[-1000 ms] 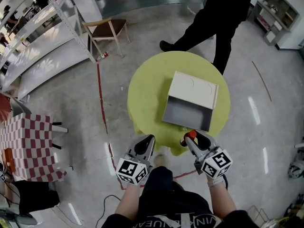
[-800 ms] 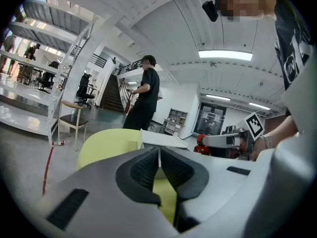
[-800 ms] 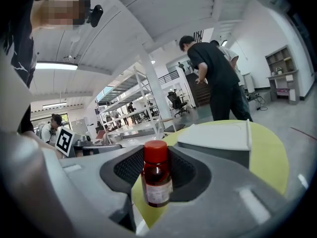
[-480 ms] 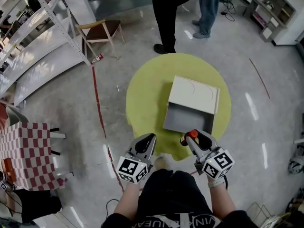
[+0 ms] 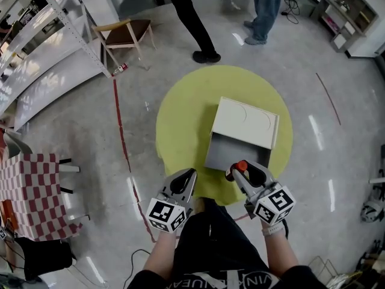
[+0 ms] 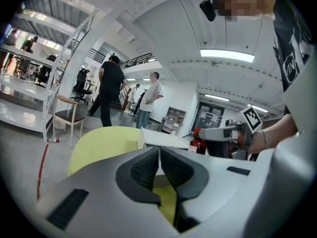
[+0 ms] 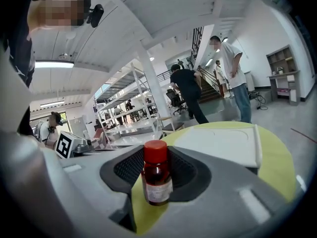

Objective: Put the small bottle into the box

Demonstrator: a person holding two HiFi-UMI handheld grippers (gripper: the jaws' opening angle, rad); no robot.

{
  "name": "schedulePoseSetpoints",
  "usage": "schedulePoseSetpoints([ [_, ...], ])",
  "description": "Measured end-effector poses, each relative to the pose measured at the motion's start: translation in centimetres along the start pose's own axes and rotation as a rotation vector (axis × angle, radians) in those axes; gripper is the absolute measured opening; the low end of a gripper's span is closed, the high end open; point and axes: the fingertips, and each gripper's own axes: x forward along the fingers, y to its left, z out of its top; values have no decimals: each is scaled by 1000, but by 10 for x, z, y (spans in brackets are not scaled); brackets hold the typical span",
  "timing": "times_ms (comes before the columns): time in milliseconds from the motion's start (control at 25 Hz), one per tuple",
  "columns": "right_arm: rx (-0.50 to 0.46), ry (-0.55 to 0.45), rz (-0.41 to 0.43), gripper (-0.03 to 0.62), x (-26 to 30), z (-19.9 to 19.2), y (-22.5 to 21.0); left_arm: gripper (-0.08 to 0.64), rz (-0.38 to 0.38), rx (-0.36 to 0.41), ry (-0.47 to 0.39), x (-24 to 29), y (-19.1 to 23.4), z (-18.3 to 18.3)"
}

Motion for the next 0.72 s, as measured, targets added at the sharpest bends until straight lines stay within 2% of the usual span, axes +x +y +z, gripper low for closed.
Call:
schedulePoseSetpoints([
  [720, -49, 96, 30, 146, 31, 0, -22, 21, 52, -26, 5, 15, 14, 2],
])
